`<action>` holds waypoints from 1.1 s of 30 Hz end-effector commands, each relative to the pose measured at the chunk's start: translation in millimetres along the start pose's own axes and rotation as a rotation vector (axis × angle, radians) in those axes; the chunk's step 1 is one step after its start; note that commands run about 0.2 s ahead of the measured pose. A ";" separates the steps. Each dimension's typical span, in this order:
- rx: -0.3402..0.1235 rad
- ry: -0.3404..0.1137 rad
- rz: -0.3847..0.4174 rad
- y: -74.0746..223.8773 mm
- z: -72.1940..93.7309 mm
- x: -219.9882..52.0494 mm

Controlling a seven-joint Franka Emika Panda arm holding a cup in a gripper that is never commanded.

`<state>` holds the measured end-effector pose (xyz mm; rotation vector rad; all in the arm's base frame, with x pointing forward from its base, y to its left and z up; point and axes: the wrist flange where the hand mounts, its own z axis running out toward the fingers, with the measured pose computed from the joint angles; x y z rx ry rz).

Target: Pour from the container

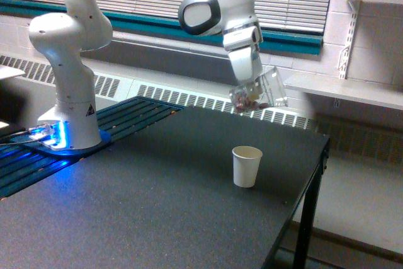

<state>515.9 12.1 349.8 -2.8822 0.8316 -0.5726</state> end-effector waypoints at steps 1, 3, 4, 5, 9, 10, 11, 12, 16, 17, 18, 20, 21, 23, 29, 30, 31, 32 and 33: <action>-0.009 -0.014 -0.032 12.9 14.4 -13.9; -0.018 -0.021 -0.034 19.2 18.8 -18.7; -0.021 -0.025 -0.037 21.5 20.6 -20.8; -0.027 -0.030 -0.039 24.2 22.6 -22.9; -0.048 -0.038 -0.044 32.5 28.3 -29.4; -0.053 -0.042 -0.046 34.2 29.7 -31.0; -0.058 -0.043 -0.050 35.7 30.7 -32.2; -0.063 -0.043 -0.052 36.6 31.4 -33.1; -0.084 -0.051 -0.065 39.9 35.7 -38.4; -0.088 -0.054 -0.069 40.3 37.0 -40.0; -0.091 -0.057 -0.072 40.7 38.3 -41.6; -0.100 -0.063 -0.079 41.7 41.2 -45.1; -0.105 -0.067 -0.082 41.9 42.5 -46.9; -0.113 -0.075 -0.089 42.2 45.9 -50.8; -0.141 -0.097 -0.108 43.3 56.3 -62.4; -0.147 -0.101 -0.113 43.1 58.0 -64.2; -0.152 -0.107 -0.118 43.2 60.1 -66.3; -0.156 -0.110 -0.120 43.5 61.8 -68.0; -0.162 -0.114 -0.123 43.7 63.6 -69.5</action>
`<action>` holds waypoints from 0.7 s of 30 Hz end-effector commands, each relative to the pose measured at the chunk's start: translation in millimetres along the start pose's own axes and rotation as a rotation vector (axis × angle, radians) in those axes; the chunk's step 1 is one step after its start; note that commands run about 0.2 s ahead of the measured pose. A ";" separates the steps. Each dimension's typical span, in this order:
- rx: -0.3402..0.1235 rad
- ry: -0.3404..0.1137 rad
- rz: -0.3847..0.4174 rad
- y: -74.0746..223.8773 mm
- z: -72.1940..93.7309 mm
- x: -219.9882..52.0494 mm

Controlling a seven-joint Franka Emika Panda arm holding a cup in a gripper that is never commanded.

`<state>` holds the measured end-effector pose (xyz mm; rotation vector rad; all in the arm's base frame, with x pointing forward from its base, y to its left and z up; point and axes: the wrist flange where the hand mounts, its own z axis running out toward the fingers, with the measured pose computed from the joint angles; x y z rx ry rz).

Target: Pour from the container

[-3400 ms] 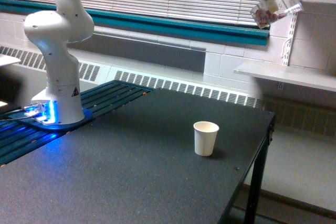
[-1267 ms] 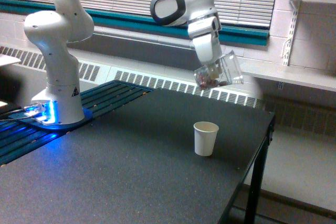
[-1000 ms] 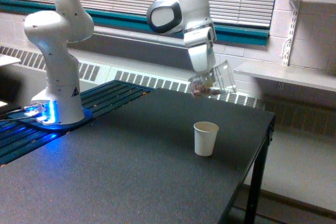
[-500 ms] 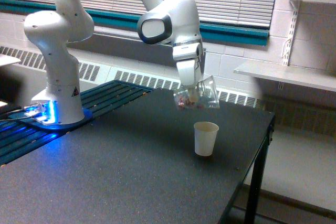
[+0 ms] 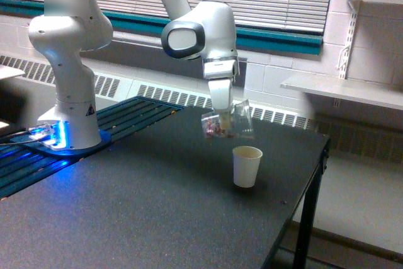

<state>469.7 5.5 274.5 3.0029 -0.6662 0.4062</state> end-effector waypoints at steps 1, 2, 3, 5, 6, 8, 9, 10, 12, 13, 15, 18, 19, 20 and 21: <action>-0.034 -0.034 0.014 -2.3 13.9 -12.3; -0.037 -0.039 0.013 -2.1 16.3 -13.6; -0.041 -0.041 0.010 -2.1 17.9 -14.7; -0.053 -0.045 0.005 -3.2 20.4 -15.9; -0.057 -0.048 0.001 -4.1 21.6 -16.3; -0.065 -0.051 -0.008 -6.3 22.9 -16.4; -0.071 -0.051 -0.013 -7.7 23.2 -16.2; -0.076 -0.052 -0.018 -9.1 23.4 -15.8; -0.082 -0.049 -0.028 -12.1 22.6 -14.4; -0.088 -0.047 -0.033 -13.7 21.9 -13.6; -0.098 -0.046 -0.043 -16.6 20.5 -12.2; -0.111 -0.044 -0.056 -20.4 18.7 -10.7; -0.114 -0.045 -0.057 -21.1 18.4 -10.3; -0.118 -0.046 -0.061 -21.9 18.2 -10.0; -0.126 -0.046 -0.066 -23.1 17.7 -9.8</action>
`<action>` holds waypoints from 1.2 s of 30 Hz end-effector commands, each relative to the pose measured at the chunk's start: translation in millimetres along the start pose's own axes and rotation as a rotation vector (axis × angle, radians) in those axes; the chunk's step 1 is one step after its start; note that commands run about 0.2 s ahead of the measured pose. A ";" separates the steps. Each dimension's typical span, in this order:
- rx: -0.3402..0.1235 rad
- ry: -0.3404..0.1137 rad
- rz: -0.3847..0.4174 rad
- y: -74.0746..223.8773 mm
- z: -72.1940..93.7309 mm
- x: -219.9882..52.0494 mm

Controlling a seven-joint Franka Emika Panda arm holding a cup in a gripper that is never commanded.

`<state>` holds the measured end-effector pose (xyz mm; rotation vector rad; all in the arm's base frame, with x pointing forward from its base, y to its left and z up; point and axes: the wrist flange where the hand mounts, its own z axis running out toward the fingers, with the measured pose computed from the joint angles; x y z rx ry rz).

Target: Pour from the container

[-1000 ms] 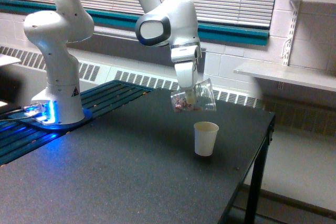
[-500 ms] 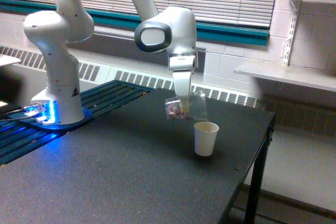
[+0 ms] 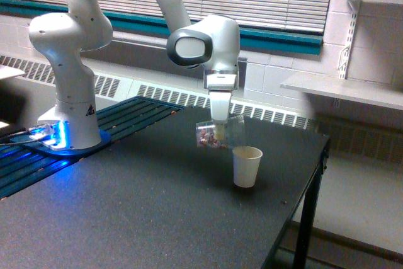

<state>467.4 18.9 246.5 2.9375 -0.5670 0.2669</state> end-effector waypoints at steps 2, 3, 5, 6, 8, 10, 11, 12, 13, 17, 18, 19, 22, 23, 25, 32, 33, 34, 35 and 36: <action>-0.031 0.010 -0.007 -13.5 -9.9 5.8; -0.039 0.010 -0.016 -15.0 -10.6 6.1; -0.056 0.010 -0.031 -17.7 -11.9 6.9; -0.061 0.009 -0.035 -18.3 -11.9 7.2; -0.070 0.011 -0.042 -19.5 -12.3 7.9; -0.077 0.009 -0.048 -19.7 -11.7 8.3; -0.081 0.008 -0.050 -19.5 -11.2 8.3; -0.086 0.007 -0.053 -19.5 -10.8 8.3; -0.090 0.006 -0.055 -19.4 -10.2 8.2; -0.111 0.005 -0.069 -20.1 -10.1 9.2; -0.112 0.005 -0.071 -20.2 -10.0 9.4; -0.115 0.007 -0.074 -20.3 -10.0 9.6; -0.123 0.003 -0.082 -20.1 -8.8 8.9; -0.125 0.001 -0.082 -19.6 -7.9 8.5; -0.132 -0.001 -0.084 -18.9 -6.5 7.8; -0.158 -0.005 -0.104 -20.7 -5.6 6.8; -0.164 -0.005 -0.111 -22.0 -6.2 6.9; -0.169 -0.005 -0.118 -22.9 -6.6 6.9; -0.173 -0.005 -0.124 -23.8 -6.8 7.0; -0.178 -0.005 -0.130 -24.5 -6.9 7.2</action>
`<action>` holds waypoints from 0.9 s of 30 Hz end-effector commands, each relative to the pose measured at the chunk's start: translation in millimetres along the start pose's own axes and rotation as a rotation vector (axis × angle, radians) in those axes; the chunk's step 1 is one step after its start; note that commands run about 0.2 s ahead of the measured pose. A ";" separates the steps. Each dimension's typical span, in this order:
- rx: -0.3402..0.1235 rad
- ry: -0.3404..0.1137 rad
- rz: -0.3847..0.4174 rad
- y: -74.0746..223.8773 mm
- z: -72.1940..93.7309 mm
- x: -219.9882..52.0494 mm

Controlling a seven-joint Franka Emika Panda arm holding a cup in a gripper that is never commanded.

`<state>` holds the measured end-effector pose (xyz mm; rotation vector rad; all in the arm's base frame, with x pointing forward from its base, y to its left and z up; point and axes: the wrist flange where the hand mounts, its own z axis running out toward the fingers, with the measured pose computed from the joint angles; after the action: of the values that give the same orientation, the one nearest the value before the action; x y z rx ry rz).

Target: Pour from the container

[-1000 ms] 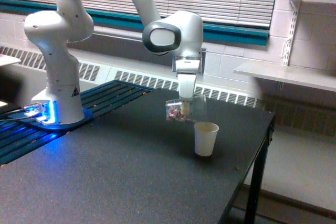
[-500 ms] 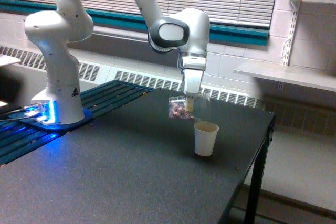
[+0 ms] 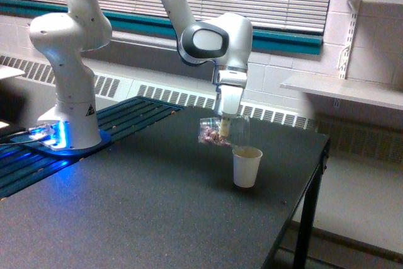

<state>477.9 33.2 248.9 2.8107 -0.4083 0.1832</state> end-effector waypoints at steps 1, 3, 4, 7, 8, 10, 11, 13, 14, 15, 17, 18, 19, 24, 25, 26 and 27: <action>-0.031 0.010 -0.024 -7.1 -5.2 3.3; -0.040 0.012 -0.032 -8.0 -6.0 4.1; -0.046 0.011 -0.037 -8.5 -6.6 4.5; -0.056 0.012 -0.043 -9.4 -7.4 6.0; -0.061 0.013 -0.046 -10.0 -8.0 6.4; -0.071 0.014 -0.054 -11.6 -9.1 7.0; -0.074 0.015 -0.060 -12.7 -9.6 7.1; -0.085 0.016 -0.074 -15.5 -10.5 6.9; -0.090 0.016 -0.079 -16.3 -10.6 6.7; -0.094 0.016 -0.086 -17.5 -10.7 6.4; -0.104 0.011 -0.100 -19.4 -9.5 5.1; -0.109 0.010 -0.106 -19.8 -8.9 4.7; -0.115 0.010 -0.111 -20.4 -8.5 4.4; -0.132 0.008 -0.127 -20.9 -7.5 5.3; -0.134 0.008 -0.128 -20.5 -7.4 5.7; -0.136 0.010 -0.129 -20.3 -7.6 6.1; -0.139 0.012 -0.130 -20.1 -7.9 6.4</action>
<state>486.5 50.8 249.8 2.7038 -0.2489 0.1331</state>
